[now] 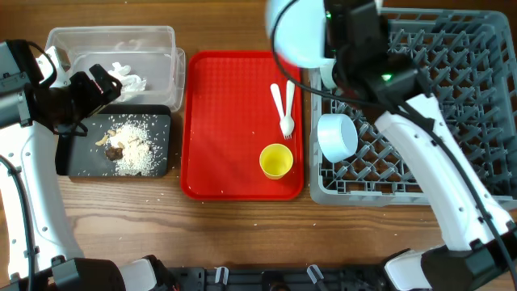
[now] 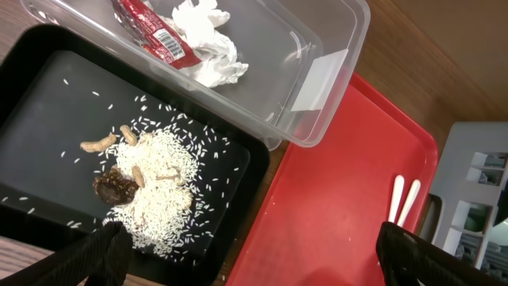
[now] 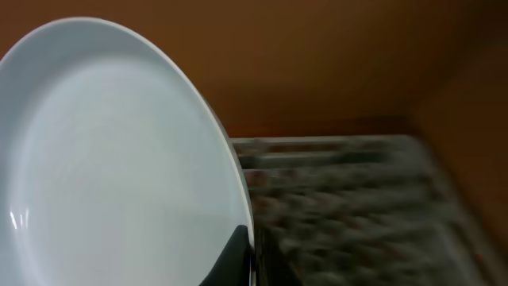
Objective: Sort waste into correct bins and load items into the dishwasher rack
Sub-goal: 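Carry the plate over the rack and lower it upright, then push the plate upright into the rack slots and release it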
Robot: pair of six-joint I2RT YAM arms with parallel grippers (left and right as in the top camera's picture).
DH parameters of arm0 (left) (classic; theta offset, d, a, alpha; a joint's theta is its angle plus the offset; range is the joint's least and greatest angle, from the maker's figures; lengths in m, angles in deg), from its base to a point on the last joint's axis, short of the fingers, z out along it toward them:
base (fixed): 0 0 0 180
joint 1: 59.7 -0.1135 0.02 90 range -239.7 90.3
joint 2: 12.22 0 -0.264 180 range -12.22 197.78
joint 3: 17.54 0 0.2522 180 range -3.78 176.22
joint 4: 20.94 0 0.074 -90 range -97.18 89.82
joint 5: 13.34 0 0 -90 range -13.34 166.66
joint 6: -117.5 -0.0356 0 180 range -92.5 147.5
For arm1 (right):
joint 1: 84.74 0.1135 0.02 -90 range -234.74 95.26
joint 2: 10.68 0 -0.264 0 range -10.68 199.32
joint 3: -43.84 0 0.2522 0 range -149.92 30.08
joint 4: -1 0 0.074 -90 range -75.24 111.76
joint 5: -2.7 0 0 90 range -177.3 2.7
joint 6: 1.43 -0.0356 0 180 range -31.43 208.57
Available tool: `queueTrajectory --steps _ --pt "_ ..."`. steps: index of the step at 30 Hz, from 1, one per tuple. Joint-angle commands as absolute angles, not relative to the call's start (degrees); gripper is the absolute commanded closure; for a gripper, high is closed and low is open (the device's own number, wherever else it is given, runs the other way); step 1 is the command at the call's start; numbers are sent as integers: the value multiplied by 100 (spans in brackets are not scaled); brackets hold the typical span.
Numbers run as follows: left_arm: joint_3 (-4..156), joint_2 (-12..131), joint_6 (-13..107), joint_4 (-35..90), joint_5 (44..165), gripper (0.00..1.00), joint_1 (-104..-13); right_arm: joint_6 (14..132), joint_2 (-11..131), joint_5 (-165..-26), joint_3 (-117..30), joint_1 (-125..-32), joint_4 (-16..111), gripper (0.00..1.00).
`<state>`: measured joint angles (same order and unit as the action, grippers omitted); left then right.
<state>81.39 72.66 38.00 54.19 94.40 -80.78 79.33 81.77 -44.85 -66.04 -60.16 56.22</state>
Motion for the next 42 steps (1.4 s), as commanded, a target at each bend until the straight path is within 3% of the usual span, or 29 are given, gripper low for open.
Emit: queueTrajectory --steps 1,10,24,31,35,37,39,42 --pt "8217 7292 3671 5419 9505 0 -8098 8637 8277 -2515 -6593 -6309 5976 96" --pt "8217 7292 3671 5417 9508 0 -8098 8851 8277 -2524 -5994 -7063 5772 96" --pt "8217 7292 3671 5419 9505 0 -8098 10347 8286 -2443 -4108 -7130 3335 96" --pt "8217 7292 3671 5417 9505 0 -8098 10314 8286 -3766 -4068 -7130 3346 96" --pt "8217 7292 3671 5417 9508 0 -8098 9798 8286 -4751 -4068 -7130 3399 87" --pt "8217 7292 3671 5417 9505 0 -8098 9662 8286 -5001 -4068 -7130 3432 76" --pt "8217 7292 3671 5417 9505 0 -8098 9560 8286 -5088 -4068 -7130 3432 54" --pt "8217 7292 3671 5419 9505 0 -8098 9437 8286 -5234 -4073 -7130 3427 39"
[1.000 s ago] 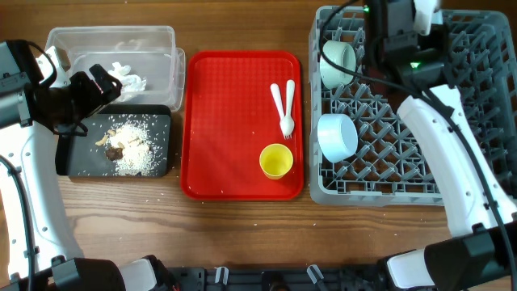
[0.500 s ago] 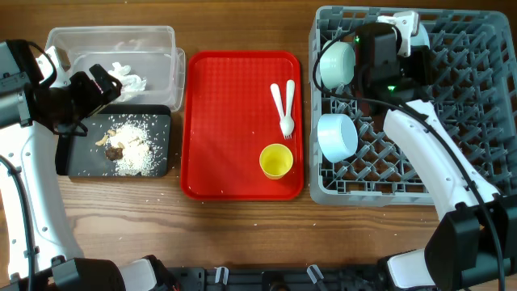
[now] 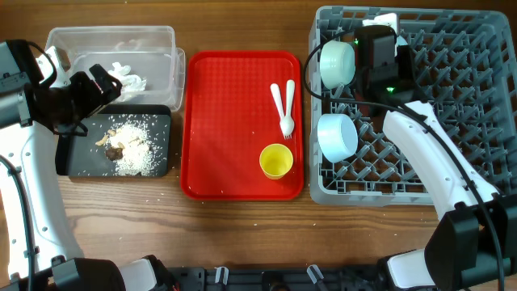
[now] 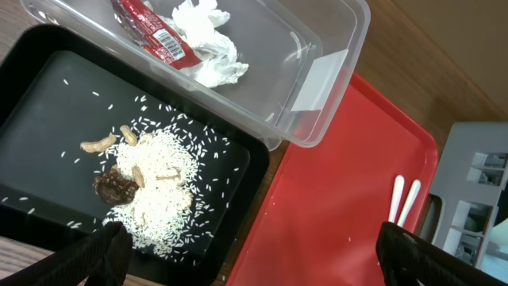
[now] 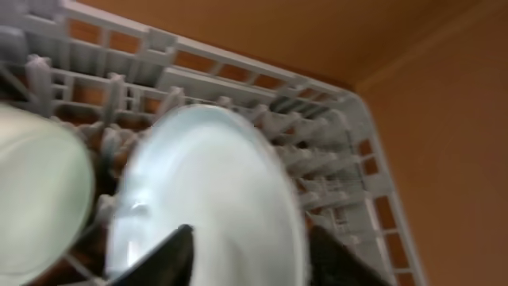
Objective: Sort waste into correct bins and load items into the dishwasher rack
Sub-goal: 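Push the plate upright into the rack slots and release it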
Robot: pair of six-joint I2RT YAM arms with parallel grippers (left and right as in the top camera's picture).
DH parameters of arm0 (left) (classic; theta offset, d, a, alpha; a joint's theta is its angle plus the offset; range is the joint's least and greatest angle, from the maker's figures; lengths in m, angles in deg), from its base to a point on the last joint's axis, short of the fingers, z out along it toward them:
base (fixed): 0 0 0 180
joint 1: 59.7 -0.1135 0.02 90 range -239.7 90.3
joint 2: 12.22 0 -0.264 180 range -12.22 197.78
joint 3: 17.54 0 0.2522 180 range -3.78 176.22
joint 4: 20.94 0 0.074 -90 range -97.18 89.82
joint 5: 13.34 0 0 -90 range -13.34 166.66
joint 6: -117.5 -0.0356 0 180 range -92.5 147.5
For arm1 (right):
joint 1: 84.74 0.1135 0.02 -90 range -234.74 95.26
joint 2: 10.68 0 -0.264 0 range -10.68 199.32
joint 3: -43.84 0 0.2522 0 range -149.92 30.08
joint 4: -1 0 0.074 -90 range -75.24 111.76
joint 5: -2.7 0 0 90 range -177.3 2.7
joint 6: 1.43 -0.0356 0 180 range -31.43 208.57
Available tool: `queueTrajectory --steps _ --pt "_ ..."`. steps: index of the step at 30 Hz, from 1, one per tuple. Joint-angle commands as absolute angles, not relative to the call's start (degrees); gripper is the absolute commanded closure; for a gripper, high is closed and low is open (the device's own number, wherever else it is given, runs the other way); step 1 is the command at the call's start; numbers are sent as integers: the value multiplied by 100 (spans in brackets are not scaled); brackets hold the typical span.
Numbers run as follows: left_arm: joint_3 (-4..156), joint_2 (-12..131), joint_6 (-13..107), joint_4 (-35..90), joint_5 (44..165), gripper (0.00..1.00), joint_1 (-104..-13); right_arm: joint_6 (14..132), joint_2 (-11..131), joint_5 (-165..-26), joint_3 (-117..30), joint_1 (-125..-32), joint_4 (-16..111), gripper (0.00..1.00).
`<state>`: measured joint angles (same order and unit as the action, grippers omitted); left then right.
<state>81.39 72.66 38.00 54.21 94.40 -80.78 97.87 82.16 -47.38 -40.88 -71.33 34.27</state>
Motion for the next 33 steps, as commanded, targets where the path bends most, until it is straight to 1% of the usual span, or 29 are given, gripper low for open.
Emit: queueTrajectory --steps 1,6,8,11,12,14,15,19,23,26,29,33 --pt "8217 7292 3671 5419 9505 0 -8098 9439 8282 -5285 -4077 -7130 3429 37" --pt "8217 7292 3671 5419 9505 0 -8098 9437 8085 -5341 -4315 -7130 3650 24" --pt "8217 7292 3671 5419 9505 0 -8098 9439 7910 -5604 -4556 -7130 3899 23" --pt "8217 7292 3671 5417 9505 0 -8098 9439 7558 -6430 -4846 -7130 4144 23" --pt "8217 7292 3671 5417 9505 0 -8098 9439 7436 -6764 -4859 -7130 4140 21" --pt "8217 7292 3671 5419 9505 0 -8098 9439 7208 -7547 -4857 -7128 4140 10" --pt "8217 7292 3671 5419 9505 0 -8098 9439 7119 -8006 -4857 -7128 4140 0" --pt "8217 7292 3671 5417 9505 0 -8098 9435 6981 -10165 -4857 -7128 4164 0" --pt "8217 7292 3671 5419 9505 0 -8098 9437 7001 -11774 -4855 -7128 4323 0" --pt "8217 7292 3671 5417 9505 0 -8098 9260 7053 -12165 -4853 -7128 4380 0" --pt "8217 7292 3671 5419 9505 0 -8098 8698 7121 -12174 -4820 -7124 4387 0" --pt "8217 7292 3671 5419 9505 0 -8098 8648 7222 -12174 -4820 -7124 4572 0"
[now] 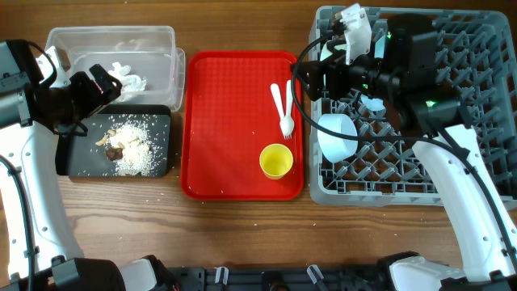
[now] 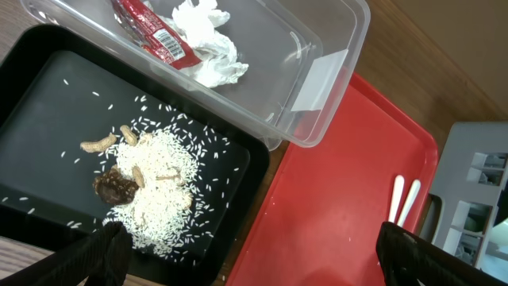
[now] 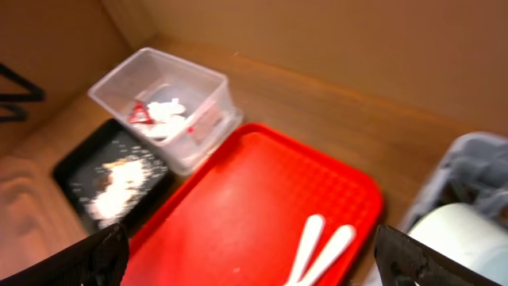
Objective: Sort waste into correct bins and load items into the dishwasher rack
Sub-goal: 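Push the plate upright into the rack slots and release it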
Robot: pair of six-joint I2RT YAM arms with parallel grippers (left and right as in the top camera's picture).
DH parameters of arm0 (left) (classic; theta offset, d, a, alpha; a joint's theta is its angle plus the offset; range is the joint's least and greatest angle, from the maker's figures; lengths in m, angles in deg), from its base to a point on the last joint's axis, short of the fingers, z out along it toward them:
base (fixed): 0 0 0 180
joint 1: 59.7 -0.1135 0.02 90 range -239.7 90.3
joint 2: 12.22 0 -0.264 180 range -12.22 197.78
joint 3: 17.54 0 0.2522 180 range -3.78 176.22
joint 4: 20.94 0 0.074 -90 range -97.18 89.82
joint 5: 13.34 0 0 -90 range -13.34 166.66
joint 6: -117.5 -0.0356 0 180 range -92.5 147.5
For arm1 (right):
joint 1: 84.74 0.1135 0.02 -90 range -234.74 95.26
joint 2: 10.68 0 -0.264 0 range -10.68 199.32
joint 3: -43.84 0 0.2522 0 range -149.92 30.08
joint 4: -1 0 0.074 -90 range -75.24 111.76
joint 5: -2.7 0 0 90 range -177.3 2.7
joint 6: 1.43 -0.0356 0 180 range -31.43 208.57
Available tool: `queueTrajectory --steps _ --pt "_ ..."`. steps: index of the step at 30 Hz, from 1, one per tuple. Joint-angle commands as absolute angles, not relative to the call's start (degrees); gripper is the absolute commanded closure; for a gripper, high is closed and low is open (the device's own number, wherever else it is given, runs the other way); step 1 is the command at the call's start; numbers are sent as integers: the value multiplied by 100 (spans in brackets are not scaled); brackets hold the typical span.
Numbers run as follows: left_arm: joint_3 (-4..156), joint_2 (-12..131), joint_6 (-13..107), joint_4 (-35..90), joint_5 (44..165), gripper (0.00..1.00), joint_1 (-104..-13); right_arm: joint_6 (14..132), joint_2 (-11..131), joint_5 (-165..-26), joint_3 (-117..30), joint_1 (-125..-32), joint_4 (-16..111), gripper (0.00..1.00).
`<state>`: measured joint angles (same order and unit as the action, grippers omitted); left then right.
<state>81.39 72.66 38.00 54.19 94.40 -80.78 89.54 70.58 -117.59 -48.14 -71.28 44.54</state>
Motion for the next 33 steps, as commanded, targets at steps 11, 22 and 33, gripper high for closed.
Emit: queueTrajectory --steps 11,22,33 --pt "8217 7292 3671 5417 9505 0 -8098 7787 7355 -12139 -4818 -7126 5086 2" --pt "8217 7292 3671 5419 9505 0 -8098 7291 7329 -10978 -4824 -7406 5595 2" --pt "8217 7292 4745 5093 9678 0 -8098 7359 6926 -10981 -4824 -8844 6269 1"
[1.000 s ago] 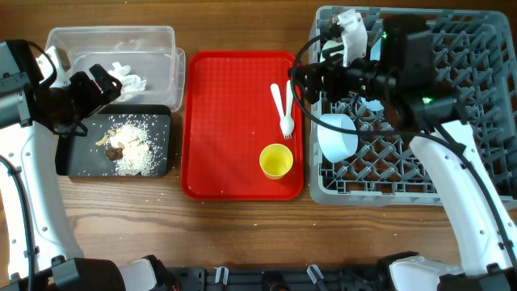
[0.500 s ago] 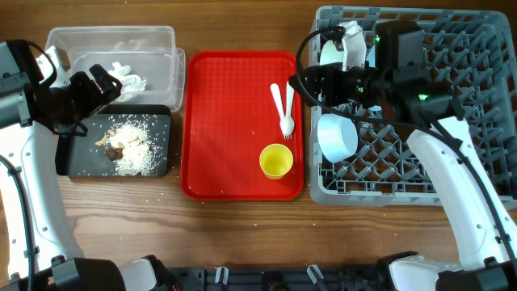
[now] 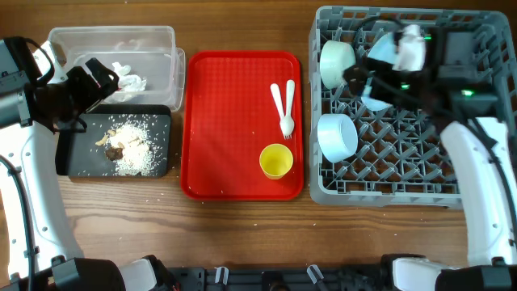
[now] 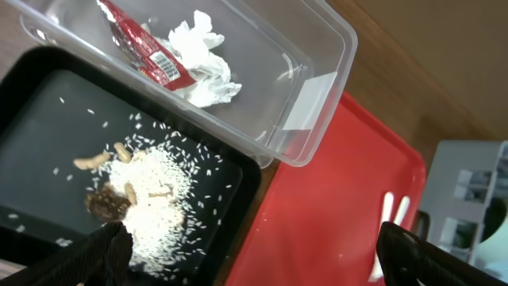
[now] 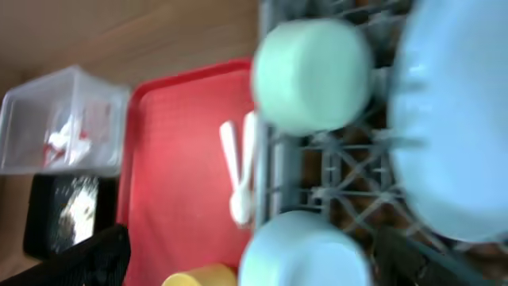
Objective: Sort waste into correct bins and load items into the dishwasher rack
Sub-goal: 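Push the plate upright into the rack slots and release it, then reach the left gripper to the yellow cup and lift it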
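Observation:
A red tray (image 3: 234,121) holds a yellow cup (image 3: 276,160) and two white plastic utensils (image 3: 283,107). The grey dishwasher rack (image 3: 477,162) holds two white bowls (image 3: 337,63) (image 3: 337,136) and a white plate (image 5: 460,119) standing on edge. My right gripper (image 3: 363,81) hovers open over the rack's left part with nothing between its fingers; its view shows the bowls, the utensils (image 5: 242,171) and the cup (image 5: 198,278). My left gripper (image 3: 89,85) hangs open and holds nothing, above the black tray of rice (image 4: 143,199) and the clear bin (image 4: 238,71).
The clear bin (image 3: 113,56) at the back left holds crumpled tissue and a red wrapper. The black tray (image 3: 121,145) in front of it carries rice and food scraps. The rack stands tight against the red tray's right edge.
My right gripper was over the rack's left edge by the red tray and is now further right over the rack, still open. The left gripper has shifted slightly toward the bin.
My right gripper first held the white plate high above the rack's back left. Then the plate was down among the rack's tines with the fingers around it. Then the gripper was open and off the plate, and now it hovers over the rack. The left arm barely moved.

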Robot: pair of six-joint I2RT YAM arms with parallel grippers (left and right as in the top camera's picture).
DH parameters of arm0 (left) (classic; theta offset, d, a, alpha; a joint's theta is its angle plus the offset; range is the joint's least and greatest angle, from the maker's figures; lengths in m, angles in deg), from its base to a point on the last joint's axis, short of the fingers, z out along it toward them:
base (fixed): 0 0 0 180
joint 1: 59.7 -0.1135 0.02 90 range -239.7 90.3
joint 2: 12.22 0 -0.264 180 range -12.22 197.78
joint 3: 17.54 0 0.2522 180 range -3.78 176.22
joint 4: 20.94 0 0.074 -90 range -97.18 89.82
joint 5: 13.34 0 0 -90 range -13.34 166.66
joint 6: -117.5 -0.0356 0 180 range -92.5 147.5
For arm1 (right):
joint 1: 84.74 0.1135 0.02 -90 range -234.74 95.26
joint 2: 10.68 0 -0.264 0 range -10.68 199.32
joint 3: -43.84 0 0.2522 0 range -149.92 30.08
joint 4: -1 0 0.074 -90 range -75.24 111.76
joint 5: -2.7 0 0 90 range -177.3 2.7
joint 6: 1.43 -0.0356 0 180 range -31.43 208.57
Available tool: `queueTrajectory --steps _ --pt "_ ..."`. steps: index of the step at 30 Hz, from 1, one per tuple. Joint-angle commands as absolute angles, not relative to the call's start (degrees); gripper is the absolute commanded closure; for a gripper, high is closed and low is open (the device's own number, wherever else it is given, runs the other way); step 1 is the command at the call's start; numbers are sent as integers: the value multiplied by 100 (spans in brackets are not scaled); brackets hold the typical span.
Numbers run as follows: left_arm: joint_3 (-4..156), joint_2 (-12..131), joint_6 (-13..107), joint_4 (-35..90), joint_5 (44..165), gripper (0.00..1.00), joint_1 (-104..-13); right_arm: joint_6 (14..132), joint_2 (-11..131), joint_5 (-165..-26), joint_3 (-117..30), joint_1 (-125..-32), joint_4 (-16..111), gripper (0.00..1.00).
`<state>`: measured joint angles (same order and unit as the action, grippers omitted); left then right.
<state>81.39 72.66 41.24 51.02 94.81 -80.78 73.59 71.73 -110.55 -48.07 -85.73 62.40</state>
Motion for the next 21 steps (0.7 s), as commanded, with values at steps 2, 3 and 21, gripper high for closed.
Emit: queueTrajectory --steps 2,3,21 --pt "8215 7290 4725 5301 9923 0 -8096 7359 6913 -10978 -4824 -8969 6306 1" --pt "8213 7312 4723 5312 10091 0 -8054 7363 6913 -10978 -4824 -9008 6330 0" --pt "8062 8545 4130 5240 8699 15 -3407 7501 6913 -10981 -4824 -9050 6391 0"
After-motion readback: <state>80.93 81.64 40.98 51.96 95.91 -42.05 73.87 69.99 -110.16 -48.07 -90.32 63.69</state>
